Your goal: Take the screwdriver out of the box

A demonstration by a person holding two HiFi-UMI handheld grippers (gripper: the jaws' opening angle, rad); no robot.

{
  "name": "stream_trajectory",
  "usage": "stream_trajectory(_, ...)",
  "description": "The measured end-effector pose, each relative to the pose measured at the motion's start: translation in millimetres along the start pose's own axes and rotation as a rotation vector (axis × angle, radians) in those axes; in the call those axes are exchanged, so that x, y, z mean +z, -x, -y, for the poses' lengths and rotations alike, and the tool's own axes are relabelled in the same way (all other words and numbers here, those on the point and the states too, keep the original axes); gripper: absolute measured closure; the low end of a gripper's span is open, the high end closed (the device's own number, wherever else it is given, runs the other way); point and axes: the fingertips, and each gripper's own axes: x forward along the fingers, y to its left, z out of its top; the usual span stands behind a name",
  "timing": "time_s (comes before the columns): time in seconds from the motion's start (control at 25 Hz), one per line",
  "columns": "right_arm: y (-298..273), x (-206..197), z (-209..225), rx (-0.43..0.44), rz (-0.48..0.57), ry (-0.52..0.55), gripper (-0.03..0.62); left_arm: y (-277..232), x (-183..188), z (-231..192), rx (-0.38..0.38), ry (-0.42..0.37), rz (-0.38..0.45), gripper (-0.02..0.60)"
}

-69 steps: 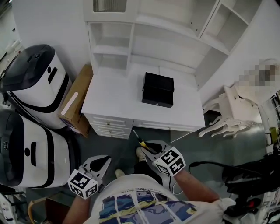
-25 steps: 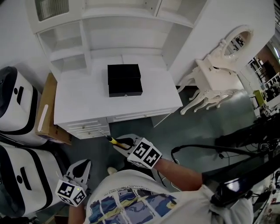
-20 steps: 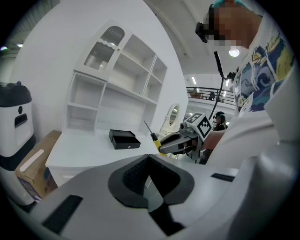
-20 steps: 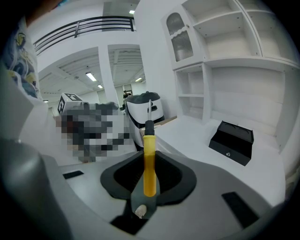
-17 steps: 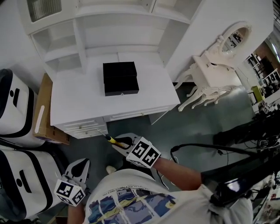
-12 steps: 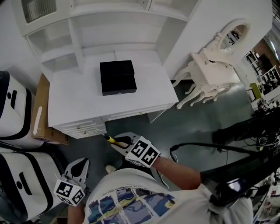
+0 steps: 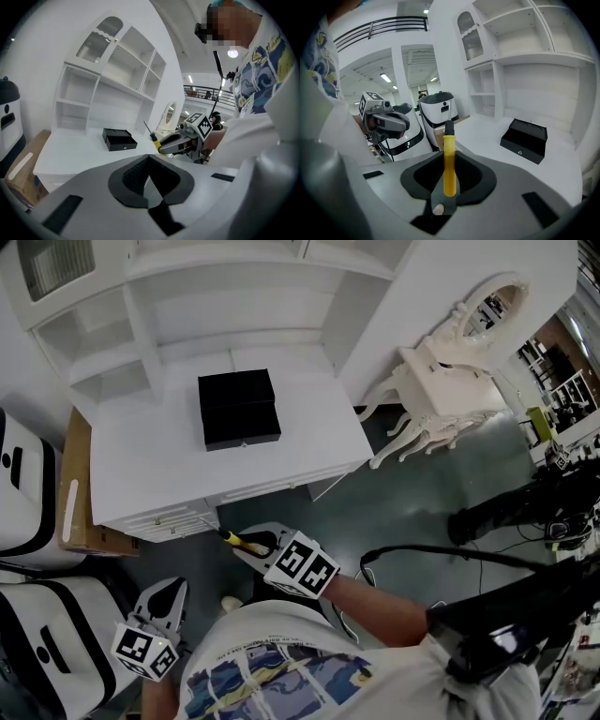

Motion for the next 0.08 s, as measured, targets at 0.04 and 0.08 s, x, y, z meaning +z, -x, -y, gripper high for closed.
stream_trajectory(0.04,-0.7,1.9,2.9,0.000,0.001,-0.002,0.502,-2.5,2.4,-2.6,-0.001,-0.001,-0.002,0.569)
stream_trajectory(0.08,-1.3,3.7,5.7,0.000,0.003,-0.003,0.502,-5.1,4.9,-5.3,-0.002,-0.002,-0.004,0.569)
